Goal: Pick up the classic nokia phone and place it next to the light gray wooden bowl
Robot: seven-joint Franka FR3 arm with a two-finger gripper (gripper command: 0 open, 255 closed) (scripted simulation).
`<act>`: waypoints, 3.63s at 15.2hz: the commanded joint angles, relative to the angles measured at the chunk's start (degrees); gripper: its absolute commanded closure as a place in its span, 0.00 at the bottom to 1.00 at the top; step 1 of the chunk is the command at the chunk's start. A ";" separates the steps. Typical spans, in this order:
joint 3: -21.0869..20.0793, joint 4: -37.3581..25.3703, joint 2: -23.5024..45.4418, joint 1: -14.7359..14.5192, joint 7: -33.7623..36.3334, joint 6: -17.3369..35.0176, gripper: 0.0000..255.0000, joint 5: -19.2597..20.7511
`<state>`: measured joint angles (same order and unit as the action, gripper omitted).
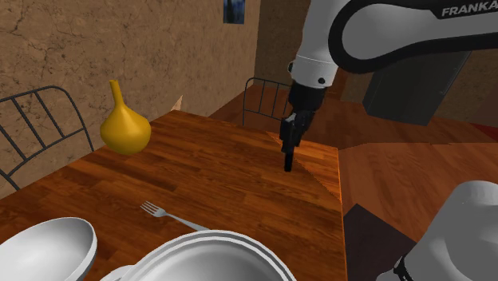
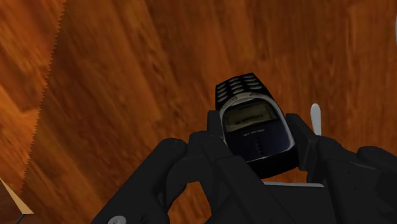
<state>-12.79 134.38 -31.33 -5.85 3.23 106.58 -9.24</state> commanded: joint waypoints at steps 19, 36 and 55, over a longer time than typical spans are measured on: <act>-18.63 -37.43 38.25 -6.33 29.51 0.05 1.00 12.26; -16.67 -84.68 73.71 -27.04 40.37 -14.46 1.00 28.68; -16.78 -66.04 71.95 -22.79 42.39 1.51 1.00 28.81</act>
<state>-29.63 67.72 40.50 -28.74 45.54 107.35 19.49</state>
